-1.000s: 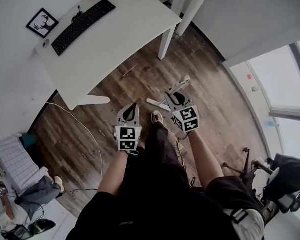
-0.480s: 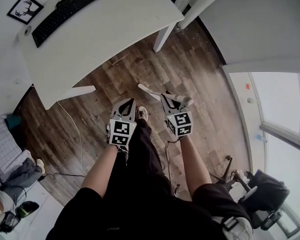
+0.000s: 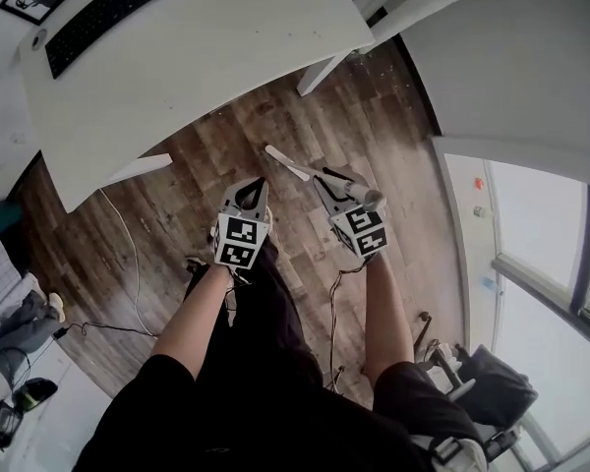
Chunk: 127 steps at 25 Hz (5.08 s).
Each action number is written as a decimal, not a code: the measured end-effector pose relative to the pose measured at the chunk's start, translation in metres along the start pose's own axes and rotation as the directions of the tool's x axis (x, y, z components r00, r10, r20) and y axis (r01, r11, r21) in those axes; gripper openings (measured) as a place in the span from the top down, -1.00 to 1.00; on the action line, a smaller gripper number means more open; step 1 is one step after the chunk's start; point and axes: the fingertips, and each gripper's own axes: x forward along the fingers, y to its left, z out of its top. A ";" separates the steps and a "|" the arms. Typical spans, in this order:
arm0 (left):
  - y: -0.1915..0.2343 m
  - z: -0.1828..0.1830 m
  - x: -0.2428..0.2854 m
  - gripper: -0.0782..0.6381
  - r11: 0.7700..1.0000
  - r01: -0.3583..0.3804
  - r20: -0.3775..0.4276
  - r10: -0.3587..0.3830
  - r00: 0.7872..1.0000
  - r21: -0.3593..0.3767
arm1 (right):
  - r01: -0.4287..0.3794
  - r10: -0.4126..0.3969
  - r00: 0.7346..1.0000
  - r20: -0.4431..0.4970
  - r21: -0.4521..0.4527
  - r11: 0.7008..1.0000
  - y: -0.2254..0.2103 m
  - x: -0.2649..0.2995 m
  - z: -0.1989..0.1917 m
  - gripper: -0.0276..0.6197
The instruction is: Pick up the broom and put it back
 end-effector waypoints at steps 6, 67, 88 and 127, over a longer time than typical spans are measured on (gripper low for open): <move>0.001 -0.002 0.009 0.78 1.000 0.011 -0.016 -0.012 1.000 -0.028 | -0.153 0.143 0.979 -0.144 -0.062 0.986 -0.014 0.001 -0.006 0.60; 0.015 0.034 -0.047 0.78 0.995 -0.024 0.137 0.037 0.990 -0.092 | 0.283 -0.353 0.910 0.219 0.298 0.912 -0.019 0.001 0.019 0.85; 0.011 0.033 -0.307 0.78 0.999 0.037 0.447 -0.030 0.894 -0.007 | 0.472 -0.473 0.781 0.407 0.112 0.875 0.267 -0.144 0.121 0.85; -0.146 0.066 -0.399 0.78 0.988 0.053 0.578 -0.130 0.806 0.148 | 0.518 -0.468 0.644 0.605 0.106 0.849 0.325 -0.313 0.125 0.85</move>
